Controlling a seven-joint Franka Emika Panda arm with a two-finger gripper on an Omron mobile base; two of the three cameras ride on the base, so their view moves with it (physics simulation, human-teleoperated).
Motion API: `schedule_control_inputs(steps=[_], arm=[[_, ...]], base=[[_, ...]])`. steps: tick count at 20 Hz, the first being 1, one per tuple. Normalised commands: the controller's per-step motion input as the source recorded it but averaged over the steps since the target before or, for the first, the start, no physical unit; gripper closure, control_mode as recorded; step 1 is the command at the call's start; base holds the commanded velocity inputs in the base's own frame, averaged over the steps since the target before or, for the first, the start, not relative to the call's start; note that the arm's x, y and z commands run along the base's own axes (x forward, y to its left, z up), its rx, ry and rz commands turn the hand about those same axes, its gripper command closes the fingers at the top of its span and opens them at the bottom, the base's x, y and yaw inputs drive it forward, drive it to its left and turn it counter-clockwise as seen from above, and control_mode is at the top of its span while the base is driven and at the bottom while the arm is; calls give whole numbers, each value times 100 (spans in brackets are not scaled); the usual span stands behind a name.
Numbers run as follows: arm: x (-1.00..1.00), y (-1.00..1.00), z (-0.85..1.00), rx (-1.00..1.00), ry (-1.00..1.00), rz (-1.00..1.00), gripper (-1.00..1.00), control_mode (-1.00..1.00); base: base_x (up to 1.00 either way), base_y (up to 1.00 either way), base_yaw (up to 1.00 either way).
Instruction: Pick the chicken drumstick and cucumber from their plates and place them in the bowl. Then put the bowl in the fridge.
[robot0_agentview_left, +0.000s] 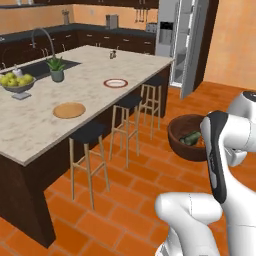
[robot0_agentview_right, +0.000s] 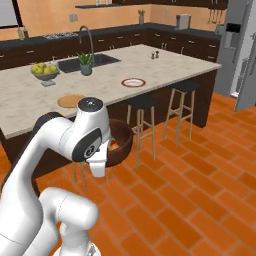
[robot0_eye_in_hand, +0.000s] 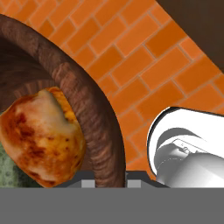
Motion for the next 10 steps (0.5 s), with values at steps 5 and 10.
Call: schedule_control_inputs(steps=[5, 10], arm=[[0, 0, 0, 0, 0, 0, 100, 100], [0, 0, 0, 0, 0, 0, 100, 100]], base=[[-89, 82, 3], [-52, 100, 38]])
